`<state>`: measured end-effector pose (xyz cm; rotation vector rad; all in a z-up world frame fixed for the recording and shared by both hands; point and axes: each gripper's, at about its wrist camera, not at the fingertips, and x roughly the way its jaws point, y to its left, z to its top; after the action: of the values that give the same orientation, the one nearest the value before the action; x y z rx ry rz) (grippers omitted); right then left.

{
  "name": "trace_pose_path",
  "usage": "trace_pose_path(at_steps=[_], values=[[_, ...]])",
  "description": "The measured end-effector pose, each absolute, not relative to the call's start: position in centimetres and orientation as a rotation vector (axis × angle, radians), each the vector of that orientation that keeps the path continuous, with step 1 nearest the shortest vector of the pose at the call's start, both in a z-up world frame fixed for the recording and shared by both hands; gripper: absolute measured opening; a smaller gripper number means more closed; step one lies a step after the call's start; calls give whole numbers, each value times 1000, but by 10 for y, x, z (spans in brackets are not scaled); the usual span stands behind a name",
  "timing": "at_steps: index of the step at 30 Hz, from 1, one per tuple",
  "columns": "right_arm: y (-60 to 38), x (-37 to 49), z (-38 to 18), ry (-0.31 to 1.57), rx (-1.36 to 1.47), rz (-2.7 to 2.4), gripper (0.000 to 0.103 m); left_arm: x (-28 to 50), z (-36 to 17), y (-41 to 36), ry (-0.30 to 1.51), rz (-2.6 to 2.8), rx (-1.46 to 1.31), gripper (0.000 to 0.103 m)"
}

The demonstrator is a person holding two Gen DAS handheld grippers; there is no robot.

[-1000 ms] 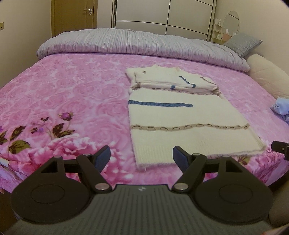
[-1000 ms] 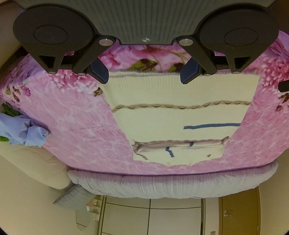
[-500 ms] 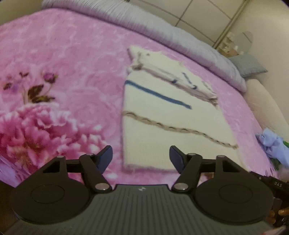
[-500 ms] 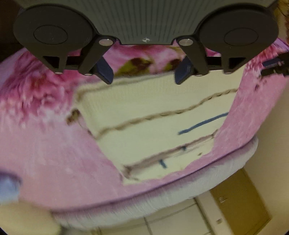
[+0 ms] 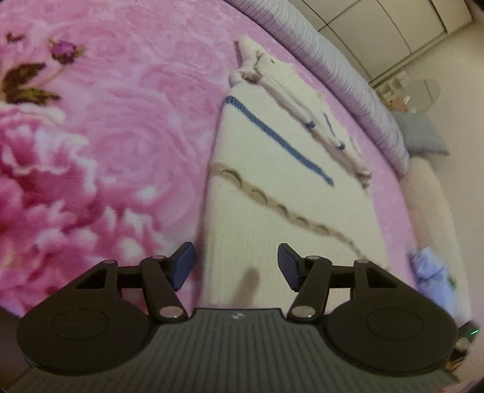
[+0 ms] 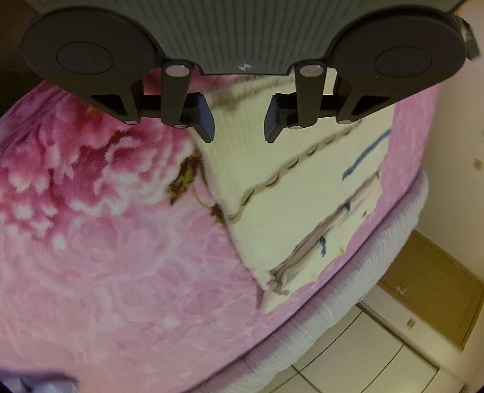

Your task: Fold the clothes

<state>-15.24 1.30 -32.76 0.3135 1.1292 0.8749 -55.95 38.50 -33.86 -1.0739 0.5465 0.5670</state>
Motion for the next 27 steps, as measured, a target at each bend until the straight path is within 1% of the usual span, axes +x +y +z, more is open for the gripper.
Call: trace_pose_path(at_steps=[1,3,4,6,7,10,11,13,15,17,20,23,25,27], values=[[13,-147,-331,1142,336,879,41,-558,-342,387,528,532,-1104,55],[15,-139,-337,1164,368,888,33,-555,-348,389,506,481,-1155,55],[16,-135,-340,1174,379,895,33,-555,-352,390,503,479,-1165,53],[18,-128,-344,1191,393,899,27,-559,-357,393,489,476,-1187,47],[19,-124,-346,1197,397,898,27,-562,-358,395,479,471,-1206,45],[14,-116,-343,1173,434,900,27,-569,-359,398,466,461,-1223,45],[12,-113,-341,1164,422,886,28,-568,-359,398,469,457,-1216,46],[9,-108,-336,1147,399,859,31,-564,-358,397,471,455,-1206,51],[5,-104,-339,1160,386,856,32,-560,-359,397,466,454,-1199,54],[5,-104,-347,1205,378,863,32,-557,-359,398,461,452,-1198,54],[10,-107,-363,1268,421,937,32,-556,-360,400,452,440,-1206,52],[14,-107,-373,1281,497,960,33,-558,-361,400,436,428,-1227,50],[16,-104,-376,1285,529,966,34,-559,-364,401,437,428,-1231,41],[18,-102,-378,1290,539,972,33,-560,-364,400,441,427,-1229,39]])
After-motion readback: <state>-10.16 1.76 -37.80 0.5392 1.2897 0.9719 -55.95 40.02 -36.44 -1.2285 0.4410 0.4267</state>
